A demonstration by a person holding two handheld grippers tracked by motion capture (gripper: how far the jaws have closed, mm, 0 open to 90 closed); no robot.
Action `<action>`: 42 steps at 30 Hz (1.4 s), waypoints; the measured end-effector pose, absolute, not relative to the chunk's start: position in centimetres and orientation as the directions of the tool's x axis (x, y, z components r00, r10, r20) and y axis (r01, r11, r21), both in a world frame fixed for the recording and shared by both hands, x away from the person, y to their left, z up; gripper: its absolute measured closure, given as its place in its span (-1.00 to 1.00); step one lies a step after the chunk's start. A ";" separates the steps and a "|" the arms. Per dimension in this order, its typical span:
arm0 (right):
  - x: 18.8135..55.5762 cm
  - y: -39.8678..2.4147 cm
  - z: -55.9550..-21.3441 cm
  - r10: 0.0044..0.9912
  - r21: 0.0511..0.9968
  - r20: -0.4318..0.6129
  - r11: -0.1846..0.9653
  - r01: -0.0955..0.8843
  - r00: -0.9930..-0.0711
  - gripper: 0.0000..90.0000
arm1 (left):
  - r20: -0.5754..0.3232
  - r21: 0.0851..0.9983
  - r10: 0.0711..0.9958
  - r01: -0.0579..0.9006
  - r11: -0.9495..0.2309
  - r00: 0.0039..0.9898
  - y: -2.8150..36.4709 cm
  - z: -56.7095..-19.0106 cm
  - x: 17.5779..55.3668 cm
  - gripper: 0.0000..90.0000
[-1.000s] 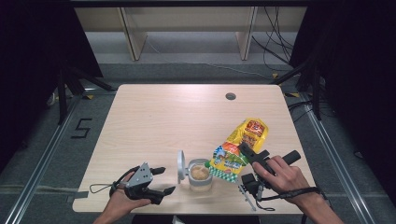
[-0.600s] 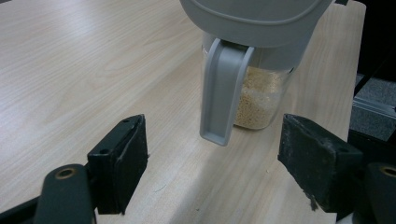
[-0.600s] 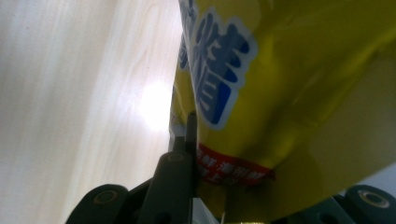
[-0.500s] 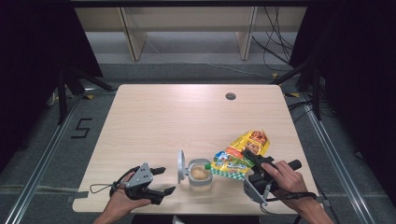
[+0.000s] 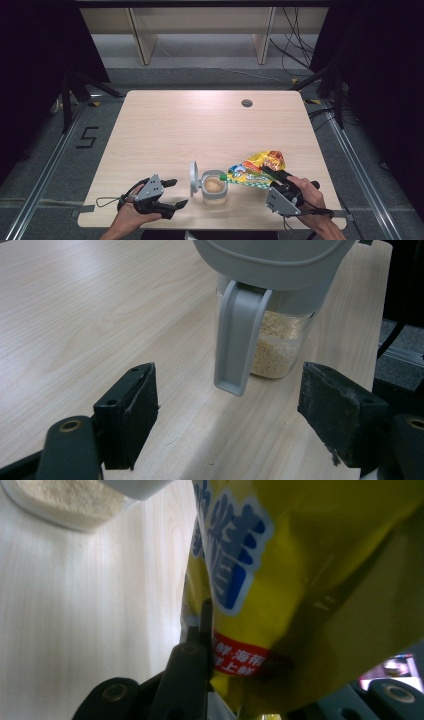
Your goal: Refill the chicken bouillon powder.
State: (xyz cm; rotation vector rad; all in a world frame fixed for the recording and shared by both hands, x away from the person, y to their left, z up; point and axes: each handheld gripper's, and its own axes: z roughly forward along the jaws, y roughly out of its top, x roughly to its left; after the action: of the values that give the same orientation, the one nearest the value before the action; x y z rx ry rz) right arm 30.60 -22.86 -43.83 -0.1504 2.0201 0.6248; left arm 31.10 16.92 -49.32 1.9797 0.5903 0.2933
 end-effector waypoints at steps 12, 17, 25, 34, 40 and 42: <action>31.9 -24.0 -45.1 0.328 0.603 -0.692 0.753 -0.264 -0.643 0.79 | -0.035 0.883 0.521 0.270 -0.383 0.853 17.0 -49.3 31.1 -0.48; 32.9 -24.3 -45.9 0.394 0.695 -0.594 0.691 -0.201 -0.701 0.79 | -0.029 0.885 0.526 0.267 -0.382 0.850 17.0 -49.2 31.1 -0.48; 34.5 -25.8 -46.7 0.505 0.789 -0.460 0.609 -0.076 -0.730 0.80 | -0.014 0.887 0.517 0.249 -0.390 0.856 17.1 -49.1 31.2 -0.48; 35.7 -28.1 -47.4 0.644 0.900 -0.236 0.427 0.086 -0.728 0.80 | -0.022 0.888 0.516 0.253 -0.384 0.857 17.1 -49.1 31.2 -0.48; 36.1 -28.8 -47.7 0.672 0.923 -0.203 0.374 0.089 -0.712 0.79 | -0.014 0.888 0.516 0.248 -0.387 0.857 17.2 -49.1 31.2 -0.48; 36.0 -28.8 -47.8 0.686 0.927 -0.178 0.357 0.113 -0.706 0.77 | -0.014 0.888 0.516 0.248 -0.387 0.856 17.2 -49.1 31.2 -0.48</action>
State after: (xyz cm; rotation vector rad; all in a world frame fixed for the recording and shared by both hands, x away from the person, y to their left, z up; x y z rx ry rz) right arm 36.00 -28.78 -47.77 0.6910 2.0697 1.3515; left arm 31.24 17.23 -49.07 1.9861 0.5615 0.3221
